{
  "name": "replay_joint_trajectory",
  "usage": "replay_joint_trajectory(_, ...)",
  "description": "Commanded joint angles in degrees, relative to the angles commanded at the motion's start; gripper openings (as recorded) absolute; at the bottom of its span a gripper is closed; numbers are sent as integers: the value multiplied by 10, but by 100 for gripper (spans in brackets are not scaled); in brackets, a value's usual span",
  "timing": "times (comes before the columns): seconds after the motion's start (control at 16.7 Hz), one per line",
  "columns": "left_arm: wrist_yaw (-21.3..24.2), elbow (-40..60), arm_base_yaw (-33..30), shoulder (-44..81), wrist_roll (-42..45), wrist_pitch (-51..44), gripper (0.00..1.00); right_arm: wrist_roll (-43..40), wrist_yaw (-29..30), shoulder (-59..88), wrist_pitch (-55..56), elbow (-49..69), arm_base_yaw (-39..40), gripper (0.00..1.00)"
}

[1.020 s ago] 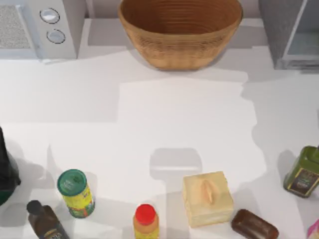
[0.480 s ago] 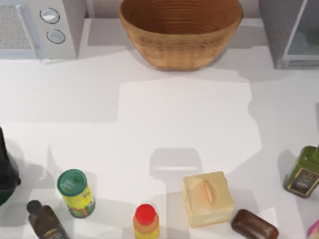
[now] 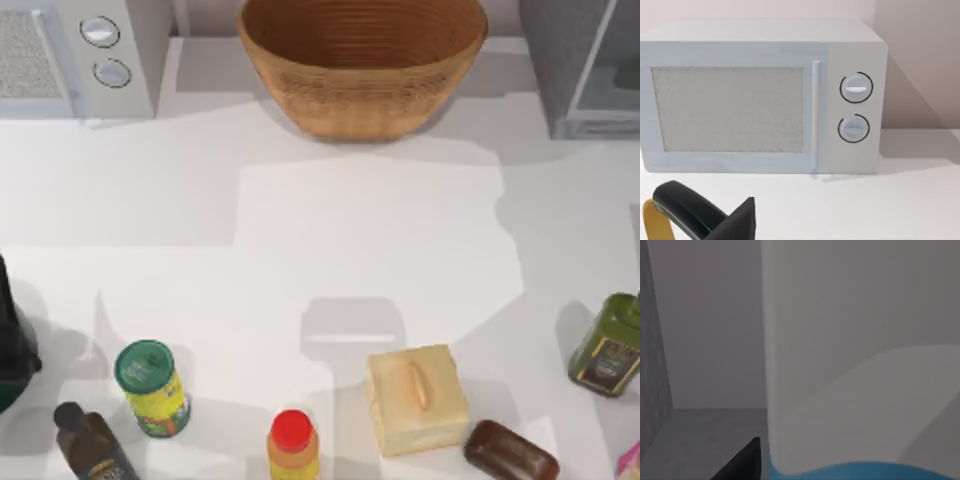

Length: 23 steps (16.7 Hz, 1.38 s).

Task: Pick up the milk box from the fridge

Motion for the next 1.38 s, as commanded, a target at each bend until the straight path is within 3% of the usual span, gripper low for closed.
replay_joint_trajectory(0.66,0,0,0,0,0,0,100,0,0,0,0,0,0,2)
replay_joint_trajectory(1.38,0,0,0,0,0,0,100,1,0,-18,-22,4,-2,0)
